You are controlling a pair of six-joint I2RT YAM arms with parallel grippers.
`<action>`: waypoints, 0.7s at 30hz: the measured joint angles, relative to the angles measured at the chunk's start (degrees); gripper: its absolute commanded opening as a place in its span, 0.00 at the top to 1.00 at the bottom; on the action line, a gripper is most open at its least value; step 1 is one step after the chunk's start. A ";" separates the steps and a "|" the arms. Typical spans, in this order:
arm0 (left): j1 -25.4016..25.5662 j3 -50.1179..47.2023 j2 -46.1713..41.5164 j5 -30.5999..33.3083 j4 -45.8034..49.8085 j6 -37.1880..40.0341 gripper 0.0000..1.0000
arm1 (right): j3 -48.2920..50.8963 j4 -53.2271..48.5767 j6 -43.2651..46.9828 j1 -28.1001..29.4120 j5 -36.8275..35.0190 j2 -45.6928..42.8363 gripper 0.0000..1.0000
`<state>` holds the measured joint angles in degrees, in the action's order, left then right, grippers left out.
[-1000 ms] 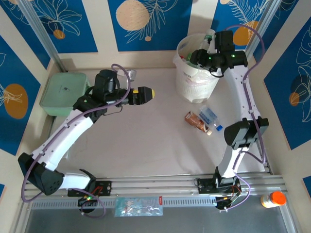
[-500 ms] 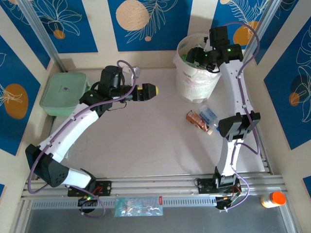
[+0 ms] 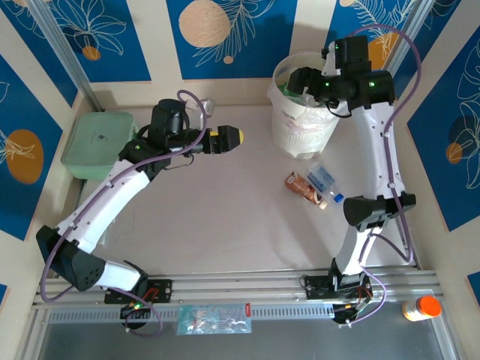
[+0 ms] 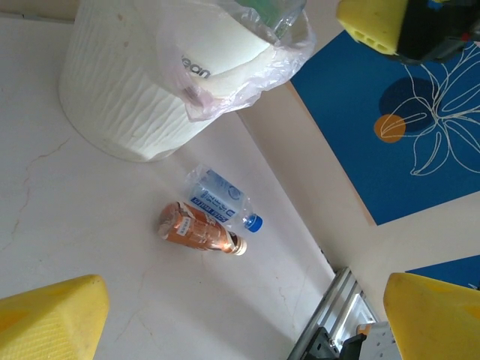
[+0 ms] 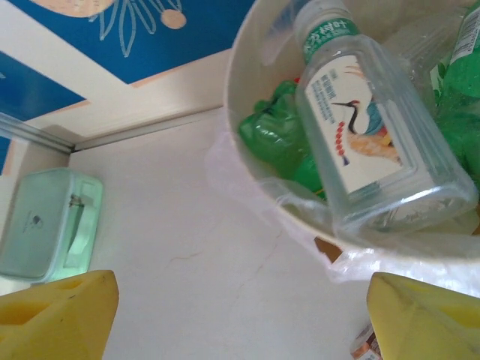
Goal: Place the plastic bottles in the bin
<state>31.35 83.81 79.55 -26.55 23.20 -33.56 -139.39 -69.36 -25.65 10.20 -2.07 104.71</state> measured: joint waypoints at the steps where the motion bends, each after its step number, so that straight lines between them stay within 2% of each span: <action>1: -0.02 -0.22 -0.52 0.00 0.07 -0.04 0.06 | 1.27 0.17 0.11 0.00 0.15 -1.44 0.11; 8: -0.02 -0.46 -5.79 0.02 1.66 -0.02 0.05 | 17.00 2.58 0.24 0.20 1.62 -14.91 0.09; 14: 0.15 -2.67 -9.77 0.26 2.60 0.02 0.05 | 34.53 6.62 0.09 1.86 1.79 -28.57 0.16; 18: 1.20 -6.34 -12.09 1.33 3.30 0.04 0.05 | 49.09 8.87 -0.07 7.19 -2.86 -38.86 0.15; 21: 1.51 -10.10 -13.81 1.75 3.50 0.02 0.05 | 60.06 9.84 -1.11 8.98 -5.62 -45.09 0.15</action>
<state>32.86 73.71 65.73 -24.80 26.70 -33.54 -79.33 -59.53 -26.76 19.18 -7.68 59.61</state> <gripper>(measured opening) 0.948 0.850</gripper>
